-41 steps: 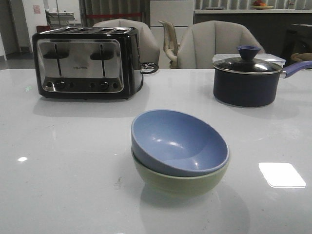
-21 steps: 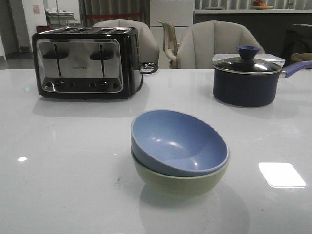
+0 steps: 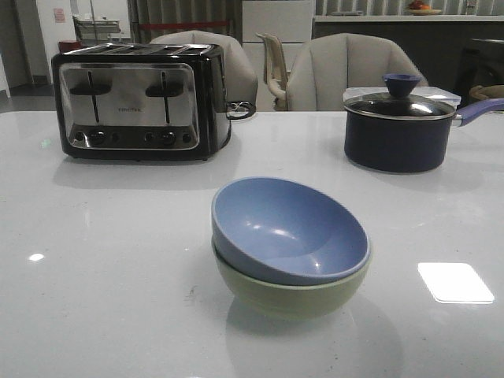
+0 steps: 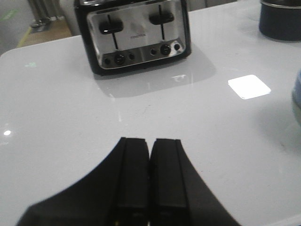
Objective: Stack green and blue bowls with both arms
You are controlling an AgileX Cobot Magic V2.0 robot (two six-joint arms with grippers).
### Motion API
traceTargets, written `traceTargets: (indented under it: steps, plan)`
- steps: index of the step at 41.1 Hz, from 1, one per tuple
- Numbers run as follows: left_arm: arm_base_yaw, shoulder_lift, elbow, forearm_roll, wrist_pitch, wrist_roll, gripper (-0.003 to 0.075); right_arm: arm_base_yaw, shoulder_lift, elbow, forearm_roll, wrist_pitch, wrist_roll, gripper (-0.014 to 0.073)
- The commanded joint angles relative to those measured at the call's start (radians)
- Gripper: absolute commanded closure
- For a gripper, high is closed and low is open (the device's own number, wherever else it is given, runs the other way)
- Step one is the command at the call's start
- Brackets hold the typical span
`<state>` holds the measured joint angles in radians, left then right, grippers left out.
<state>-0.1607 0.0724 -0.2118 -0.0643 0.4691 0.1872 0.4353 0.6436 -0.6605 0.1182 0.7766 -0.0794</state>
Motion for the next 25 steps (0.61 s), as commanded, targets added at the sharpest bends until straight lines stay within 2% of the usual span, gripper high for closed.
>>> traceTargets:
  steps: [1, 7, 14, 19, 25]
  plan:
    - [0.038, -0.044, 0.042, -0.005, -0.151, -0.012, 0.0619, 0.0, -0.001, -0.026, -0.001, -0.063, -0.008, 0.0559]
    - [0.088, -0.1, 0.136, 0.019, -0.267, -0.074, 0.0619, 0.0, -0.001, -0.026, -0.001, -0.063, -0.008, 0.0559]
    - [0.118, -0.1, 0.196, 0.127, -0.367, -0.197, 0.0619, 0.0, -0.001, -0.026, -0.001, -0.062, -0.008, 0.0559]
    - [0.118, -0.1, 0.239, 0.106, -0.454, -0.197, 0.0619, 0.0, -0.001, -0.026, -0.001, -0.062, -0.008, 0.0559]
    - [0.118, -0.1, 0.237, 0.103, -0.458, -0.195, 0.0619, 0.0, -0.001, -0.026, -0.001, -0.062, -0.008, 0.0559]
